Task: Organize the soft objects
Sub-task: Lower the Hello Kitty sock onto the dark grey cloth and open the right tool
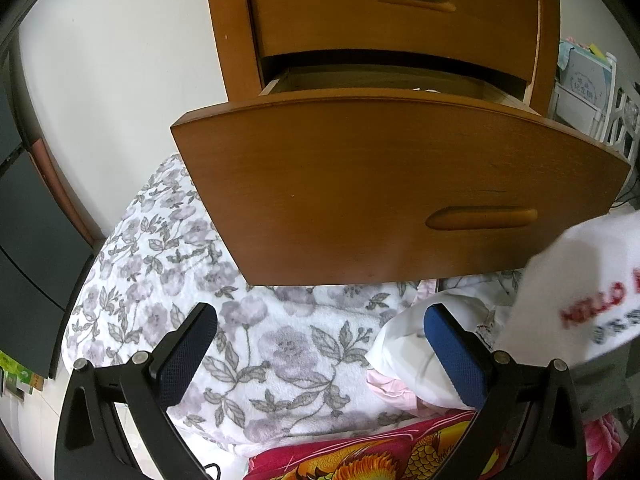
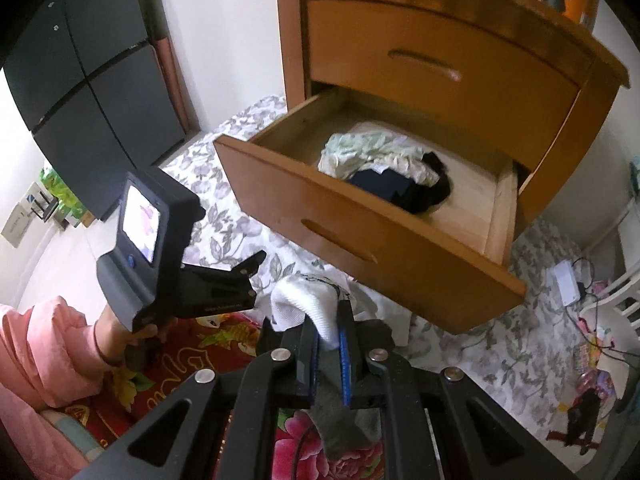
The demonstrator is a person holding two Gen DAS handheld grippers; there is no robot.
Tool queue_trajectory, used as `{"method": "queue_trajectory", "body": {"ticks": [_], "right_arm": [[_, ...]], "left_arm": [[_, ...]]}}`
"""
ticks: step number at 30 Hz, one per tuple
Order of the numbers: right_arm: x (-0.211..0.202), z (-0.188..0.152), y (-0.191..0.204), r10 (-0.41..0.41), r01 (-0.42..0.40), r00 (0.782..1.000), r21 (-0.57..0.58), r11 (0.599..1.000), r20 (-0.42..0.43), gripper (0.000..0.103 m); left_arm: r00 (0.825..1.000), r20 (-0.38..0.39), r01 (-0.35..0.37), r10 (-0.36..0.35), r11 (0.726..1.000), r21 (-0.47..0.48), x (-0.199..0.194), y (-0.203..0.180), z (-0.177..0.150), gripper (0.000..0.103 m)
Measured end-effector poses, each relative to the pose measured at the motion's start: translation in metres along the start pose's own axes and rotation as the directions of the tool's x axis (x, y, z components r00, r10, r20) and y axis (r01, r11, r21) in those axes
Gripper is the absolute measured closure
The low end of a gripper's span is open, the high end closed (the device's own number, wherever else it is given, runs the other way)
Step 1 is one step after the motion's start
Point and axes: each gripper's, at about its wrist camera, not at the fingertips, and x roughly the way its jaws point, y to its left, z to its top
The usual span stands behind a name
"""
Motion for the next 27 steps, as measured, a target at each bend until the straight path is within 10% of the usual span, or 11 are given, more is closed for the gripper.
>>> {"method": "queue_trajectory", "body": {"ticks": [19,27], "right_arm": [[0.107,-0.031,-0.034,0.016,0.026,0.964,0.155,0.988,-0.264,0.092],[0.107,-0.032,-0.04,-0.021,0.065,0.961,0.15,0.987,-0.275,0.048]], "left_arm": [[1.0,-0.011,0.006,-0.006,1.0,-0.013,0.001,0.0,0.002,0.0],[1.0,-0.012,0.007,-0.008,1.0,-0.015,0.002,0.001,0.002,0.0]]}}
